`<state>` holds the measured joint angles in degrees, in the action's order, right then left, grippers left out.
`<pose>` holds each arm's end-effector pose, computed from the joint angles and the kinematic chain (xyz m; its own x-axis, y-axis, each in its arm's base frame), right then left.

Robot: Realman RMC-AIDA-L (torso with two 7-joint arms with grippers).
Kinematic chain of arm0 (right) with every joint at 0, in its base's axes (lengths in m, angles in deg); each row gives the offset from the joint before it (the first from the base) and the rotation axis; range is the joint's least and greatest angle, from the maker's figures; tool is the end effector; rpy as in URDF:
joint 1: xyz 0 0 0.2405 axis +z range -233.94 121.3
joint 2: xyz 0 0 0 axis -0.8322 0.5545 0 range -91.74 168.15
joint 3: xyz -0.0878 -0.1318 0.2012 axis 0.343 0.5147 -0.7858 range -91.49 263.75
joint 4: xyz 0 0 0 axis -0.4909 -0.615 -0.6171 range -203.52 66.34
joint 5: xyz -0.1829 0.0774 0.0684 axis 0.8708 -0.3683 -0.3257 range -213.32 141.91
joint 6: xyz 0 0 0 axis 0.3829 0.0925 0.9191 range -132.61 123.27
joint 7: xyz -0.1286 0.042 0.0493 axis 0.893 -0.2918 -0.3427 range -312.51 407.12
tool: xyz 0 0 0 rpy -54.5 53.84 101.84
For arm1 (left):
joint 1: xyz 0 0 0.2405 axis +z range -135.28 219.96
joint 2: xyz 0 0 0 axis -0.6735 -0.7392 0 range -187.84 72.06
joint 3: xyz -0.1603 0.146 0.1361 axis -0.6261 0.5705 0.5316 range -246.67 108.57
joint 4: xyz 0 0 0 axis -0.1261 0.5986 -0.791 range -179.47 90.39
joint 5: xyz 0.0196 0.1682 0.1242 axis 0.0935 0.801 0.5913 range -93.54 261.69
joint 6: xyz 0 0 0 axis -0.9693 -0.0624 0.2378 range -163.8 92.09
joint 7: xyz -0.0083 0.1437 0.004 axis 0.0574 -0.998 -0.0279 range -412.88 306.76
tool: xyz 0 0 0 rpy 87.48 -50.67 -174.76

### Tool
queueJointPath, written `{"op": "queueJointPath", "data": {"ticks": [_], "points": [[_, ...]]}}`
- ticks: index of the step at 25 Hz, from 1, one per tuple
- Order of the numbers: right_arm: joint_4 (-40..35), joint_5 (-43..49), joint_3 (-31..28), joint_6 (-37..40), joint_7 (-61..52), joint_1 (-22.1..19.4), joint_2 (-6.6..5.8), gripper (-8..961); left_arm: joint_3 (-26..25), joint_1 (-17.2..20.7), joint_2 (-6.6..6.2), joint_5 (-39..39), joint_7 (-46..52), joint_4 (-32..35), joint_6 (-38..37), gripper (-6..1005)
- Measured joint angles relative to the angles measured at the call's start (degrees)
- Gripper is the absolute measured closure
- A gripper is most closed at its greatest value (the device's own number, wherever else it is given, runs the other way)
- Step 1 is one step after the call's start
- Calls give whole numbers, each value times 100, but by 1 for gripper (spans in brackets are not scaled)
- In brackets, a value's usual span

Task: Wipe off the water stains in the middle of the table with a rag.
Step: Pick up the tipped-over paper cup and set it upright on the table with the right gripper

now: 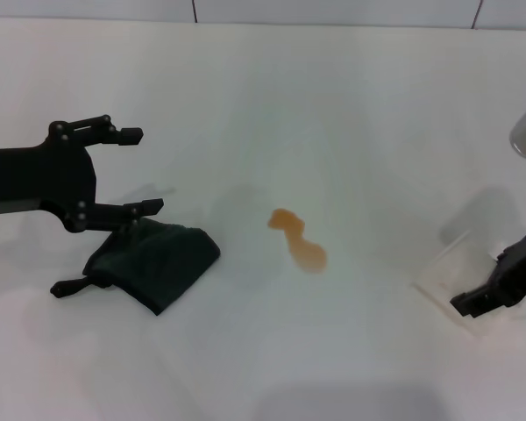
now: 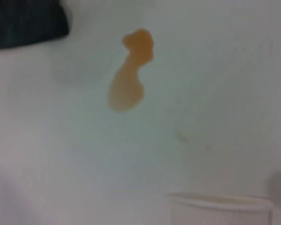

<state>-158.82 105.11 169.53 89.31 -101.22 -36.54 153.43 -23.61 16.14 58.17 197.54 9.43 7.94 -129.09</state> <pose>0.2143 0.2998 0.0236 0.6845 -0.7048 0.1864 -0.6081 -0.6930 -0.3872 -0.2595 0.3302 0.0487 0.9528 -0.1032 0.2855 0.0049 -0.9351 -0.3544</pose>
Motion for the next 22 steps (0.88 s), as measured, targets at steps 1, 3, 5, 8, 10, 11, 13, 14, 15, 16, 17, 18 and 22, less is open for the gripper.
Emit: {"op": "queueJointPath", "data": {"ticks": [1,3,5,8,10,11,13,14,15,16,17,18,22], "points": [[-11,-6,0,2,0,8,0,279,0,0,0,0,0,0,0,136],[-56,-11,0,14,0,59,0,291,-4,0,-2,0,0,-1,9,136],[-78,-16,-4,8,3,134,0,296,-7,0,-7,-2,0,-2,12,136],[-35,-28,-32,-83,43,249,0,303,-9,0,-13,-9,0,-2,34,137],[45,-49,-51,-207,90,298,0,307,-10,0,-12,-13,-1,-2,57,137],[84,-67,-58,-280,120,313,0,309,-9,1,-11,-15,-3,-2,60,137],[137,-85,-90,-401,184,320,0,314,-10,1,-10,-18,-6,-5,60,137],[172,-97,-130,-481,237,320,1,314,-10,1,-9,-20,-7,-7,60,138],[205,-123,-179,-550,296,319,0,314,-10,2,-9,-26,-8,-9,60,138],[255,-177,-235,-617,367,311,0,314,-10,9,-6,-36,-18,-10,60,138],[338,-287,-315,-714,473,298,0,315,-10,14,-5,-43,-27,-10,60,138],[426,-433,-400,-801,606,286,0,315,-11,25,-2,-50,-42,-10,60,138],[777,-940,-710,-1071,1182,247,0,315,-42,43,3,-54,-77,-10,64,139]]}}
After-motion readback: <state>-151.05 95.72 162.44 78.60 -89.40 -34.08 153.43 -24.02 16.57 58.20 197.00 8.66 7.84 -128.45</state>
